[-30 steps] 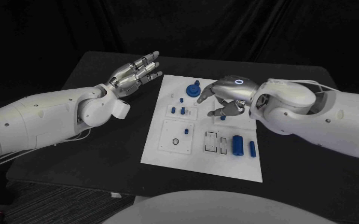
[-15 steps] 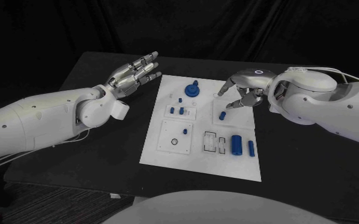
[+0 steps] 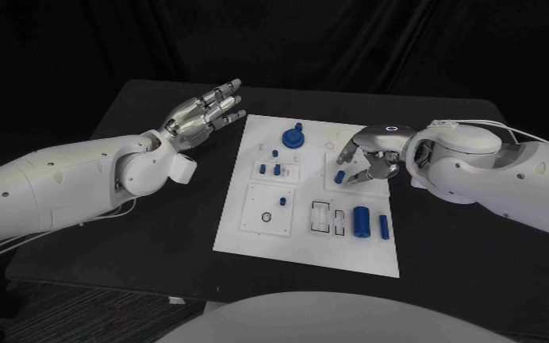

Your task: Assemble the parts on the task board

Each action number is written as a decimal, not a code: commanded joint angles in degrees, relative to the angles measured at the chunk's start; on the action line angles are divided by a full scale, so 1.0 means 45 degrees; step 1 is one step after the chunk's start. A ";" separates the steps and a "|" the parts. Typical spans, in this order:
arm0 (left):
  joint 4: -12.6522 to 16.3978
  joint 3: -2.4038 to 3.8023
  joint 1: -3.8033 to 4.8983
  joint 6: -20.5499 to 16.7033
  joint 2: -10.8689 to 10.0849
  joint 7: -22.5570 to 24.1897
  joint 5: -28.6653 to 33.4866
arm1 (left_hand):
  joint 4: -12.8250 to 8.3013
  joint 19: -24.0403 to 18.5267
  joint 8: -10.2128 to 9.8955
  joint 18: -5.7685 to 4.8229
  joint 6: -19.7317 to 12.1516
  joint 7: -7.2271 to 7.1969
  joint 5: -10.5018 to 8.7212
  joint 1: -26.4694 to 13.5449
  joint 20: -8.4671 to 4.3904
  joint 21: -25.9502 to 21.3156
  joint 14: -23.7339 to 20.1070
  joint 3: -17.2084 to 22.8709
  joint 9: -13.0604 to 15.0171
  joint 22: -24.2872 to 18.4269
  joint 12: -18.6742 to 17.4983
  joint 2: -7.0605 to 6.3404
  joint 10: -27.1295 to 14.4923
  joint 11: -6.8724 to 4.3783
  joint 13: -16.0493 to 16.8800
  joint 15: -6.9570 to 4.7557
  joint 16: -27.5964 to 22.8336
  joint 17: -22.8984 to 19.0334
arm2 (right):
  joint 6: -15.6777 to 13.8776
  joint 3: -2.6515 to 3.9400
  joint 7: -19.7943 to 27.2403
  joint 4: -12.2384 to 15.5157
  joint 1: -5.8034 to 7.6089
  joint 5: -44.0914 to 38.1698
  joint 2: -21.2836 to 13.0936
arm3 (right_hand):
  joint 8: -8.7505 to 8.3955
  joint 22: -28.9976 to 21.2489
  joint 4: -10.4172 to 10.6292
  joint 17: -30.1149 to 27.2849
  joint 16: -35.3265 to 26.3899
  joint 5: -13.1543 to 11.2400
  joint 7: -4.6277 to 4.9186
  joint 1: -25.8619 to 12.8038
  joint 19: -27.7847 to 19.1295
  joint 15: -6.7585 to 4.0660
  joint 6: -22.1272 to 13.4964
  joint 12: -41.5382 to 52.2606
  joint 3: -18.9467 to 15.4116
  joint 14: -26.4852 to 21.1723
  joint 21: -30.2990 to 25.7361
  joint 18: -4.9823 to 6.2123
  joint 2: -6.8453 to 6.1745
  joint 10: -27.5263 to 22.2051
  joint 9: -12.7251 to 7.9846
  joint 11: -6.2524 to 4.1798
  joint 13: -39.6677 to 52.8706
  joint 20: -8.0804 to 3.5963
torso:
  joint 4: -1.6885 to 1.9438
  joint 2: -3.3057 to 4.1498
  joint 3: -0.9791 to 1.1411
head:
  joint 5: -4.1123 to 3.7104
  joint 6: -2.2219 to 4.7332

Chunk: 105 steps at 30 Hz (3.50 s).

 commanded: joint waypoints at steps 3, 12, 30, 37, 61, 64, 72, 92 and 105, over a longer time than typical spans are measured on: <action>-0.0005 0.0012 -0.0025 0.0070 0.0047 0.0143 0.0057 | -0.0052 -0.0002 0.0070 0.0116 0.0011 0.0065 0.0040 0.0106 0.0065 0.0033 0.0018 -0.0020 0.0017 0.0011 0.0007 0.0026 0.0002 -0.0049 -0.0007 0.0085 -0.0046 -0.0011 | -0.0121 0.0010 0.0265 -0.0110 -0.0196 -0.0026 0.0119 | -0.0053 0.0267 -0.0199 -0.0114 -0.0115 0.0097 0.0006 0.0302 0.0071 -0.0017 -0.0071 -0.0042 0.0058 0.0031 -0.0090 0.0165 0.0066 0.0320 -0.0009 -0.0046 -0.0016 0.0002 | 0.0009 -0.0013 -0.0012 | -0.0001 0.0000; -0.0022 0.0012 -0.0041 0.0118 0.0057 0.0102 0.0057 | -0.0065 0.0013 0.0069 0.0117 0.0001 0.0068 0.0075 0.0125 0.0085 0.0041 0.0018 -0.0012 0.0014 0.0027 0.0011 0.0038 0.0003 -0.0033 -0.0006 0.0100 -0.0046 -0.0011 | -0.0802 0.0010 0.0860 -0.0293 -0.0501 -0.0026 0.0359 | 0.0188 0.0383 -0.0922 -0.0123 -0.0003 0.1256 0.0358 0.0903 0.0216 -0.0180 0.0531 -0.0295 0.0257 0.0127 0.0146 0.0131 0.0466 0.1393 0.0074 -0.0226 -0.0018 -0.0145 | -0.0007 -0.0015 -0.0018 | 0.0025 0.0000; -0.0063 0.0011 -0.0058 0.0273 0.0084 -0.0093 0.0056 | -0.0105 0.0082 0.0118 0.0118 0.0173 0.0206 0.0146 0.0187 0.0172 0.0075 0.0018 0.0011 0.0041 0.0088 0.0058 0.0096 0.0029 0.0117 0.0010 0.0197 -0.0046 -0.0011 | -0.1795 0.0011 0.1386 -0.0332 -0.0638 -0.0042 0.0396 | 0.0943 0.0639 -0.1230 0.0182 0.0361 0.1352 0.0461 0.1716 0.0566 -0.0626 0.2951 -0.1468 0.1957 0.0490 0.1418 -0.0005 0.0547 0.4227 0.0457 -0.0734 -0.0031 -0.0560 | 0.0003 -0.0013 -0.0026 | 0.0050 0.0000; -0.0050 0.0011 -0.0064 0.0281 0.0045 -0.0155 0.0056 | -0.0131 0.0115 0.0187 0.0121 0.0390 0.0285 0.0185 0.0217 0.0201 0.0092 0.0018 0.0019 0.0073 0.0118 0.0071 0.0110 0.0036 0.0149 0.0014 0.0216 -0.0046 -0.0011 | -0.2565 0.0013 0.1466 -0.0125 -0.0621 -0.0653 0.0192 | 0.1066 0.0766 -0.1632 0.0238 0.0383 0.1333 0.0331 0.2000 0.0718 -0.0812 0.3537 -0.1773 0.2612 0.0664 0.2288 -0.0098 0.0412 0.5137 0.0657 -0.0937 -0.0010 -0.0761 | 0.0004 -0.0010 -0.0025 | 0.0101 0.0000; -0.0068 0.0011 -0.0075 0.0335 0.0090 -0.0267 0.0056 | -0.0297 0.0194 0.0262 0.0122 0.0508 0.0381 0.0540 0.0374 0.0269 0.0126 0.0018 0.0093 0.0083 0.0163 0.0091 0.0178 0.0046 0.0209 0.0019 0.0293 -0.0046 -0.0011 | -0.2340 0.0016 0.1151 0.2403 0.0514 -0.1311 0.0540 | 0.0927 0.0885 -0.1716 0.0334 0.0297 0.0941 0.0227 0.1638 0.0884 -0.0924 0.3860 -0.2294 0.3033 0.0996 0.3334 -0.0218 0.0177 0.5796 0.0752 -0.1071 0.0000 -0.0873 | 0.0004 -0.0012 -0.0031 | 0.0395 0.0000; -0.0081 0.0011 -0.0077 0.0354 0.0128 -0.0271 0.0056 | -0.0302 0.0189 0.0260 0.0121 0.0495 0.0382 0.0552 0.0378 0.0270 0.0123 0.0018 0.0097 0.0081 0.0148 0.0086 0.0185 0.0043 0.0210 0.0017 0.0295 -0.0046 -0.0011 | -0.1892 0.0016 0.1119 0.2238 0.0514 -0.1312 0.1164 | 0.0916 0.0883 -0.1701 0.0329 0.0284 0.0907 0.0222 0.1593 0.0892 -0.0930 0.3877 -0.2332 0.3041 0.1017 0.3346 -0.0217 0.0168 0.5820 0.0755 -0.1076 -0.0002 -0.0877 | 0.0006 -0.0020 -0.0038 | 0.0425 0.0000; -0.0072 0.0011 -0.0079 0.0335 0.0143 -0.0287 0.0056 | -0.0306 0.0190 0.0260 0.0120 0.0489 0.0384 0.0563 0.0382 0.0270 0.0123 0.0018 0.0105 0.0079 0.0146 0.0085 0.0200 0.0043 0.0212 0.0017 0.0296 -0.0046 -0.0011 | -0.1349 0.0016 0.1174 0.1450 0.0176 -0.1315 0.2733 | 0.0812 0.0862 -0.1705 0.0329 0.0253 0.0872 0.0234 0.1554 0.0879 -0.0925 0.3780 -0.2465 0.3106 0.1049 0.3277 -0.0207 0.0159 0.5807 0.0720 -0.1062 -0.0014 -0.0878 | 0.0019 -0.0012 -0.0017 | 0.0399 0.0000; -0.0240 0.0011 -0.0105 0.0469 0.0351 -0.0335 0.0056 | -0.0315 0.0174 0.0276 0.0116 0.0519 0.0454 0.0573 0.0385 0.0270 0.0111 0.0018 0.0123 0.0083 0.0104 0.0073 0.0243 0.0034 0.0226 0.0012 0.0303 -0.0046 -0.0011 | -0.1221 0.0018 0.1387 0.0102 -0.0969 -0.1615 0.4292 | 0.0732 0.0859 -0.1763 0.0354 0.0242 0.0960 0.0255 0.1572 0.0875 -0.0920 0.3728 -0.2571 0.3183 0.1076 0.3273 -0.0206 0.0120 0.5825 0.0692 -0.1046 -0.0012 -0.0880 | 0.0033 0.0010 -0.0062 | 0.0502 0.0000; -0.0295 0.0011 -0.0126 0.0513 0.0362 -0.0381 0.0055 | -0.0319 0.0171 0.0308 0.0113 0.0611 0.0513 0.0568 0.0380 0.0270 0.0107 0.0018 0.0126 0.0098 0.0097 0.0072 0.0258 0.0032 0.0258 0.0012 0.0308 -0.0046 -0.0011 | -0.1217 0.0018 0.1367 0.0099 -0.1127 -0.1970 0.4241 | 0.0686 0.0841 -0.1782 0.0279 0.0165 0.1005 0.0270 0.1557 0.0849 -0.0910 0.3695 -0.2627 0.3214 0.1060 0.3185 -0.0195 0.0092 0.5829 0.0675 -0.1032 -0.0012 -0.0876 | 0.0010 -0.0011 -0.0017 | 0.0543 0.0000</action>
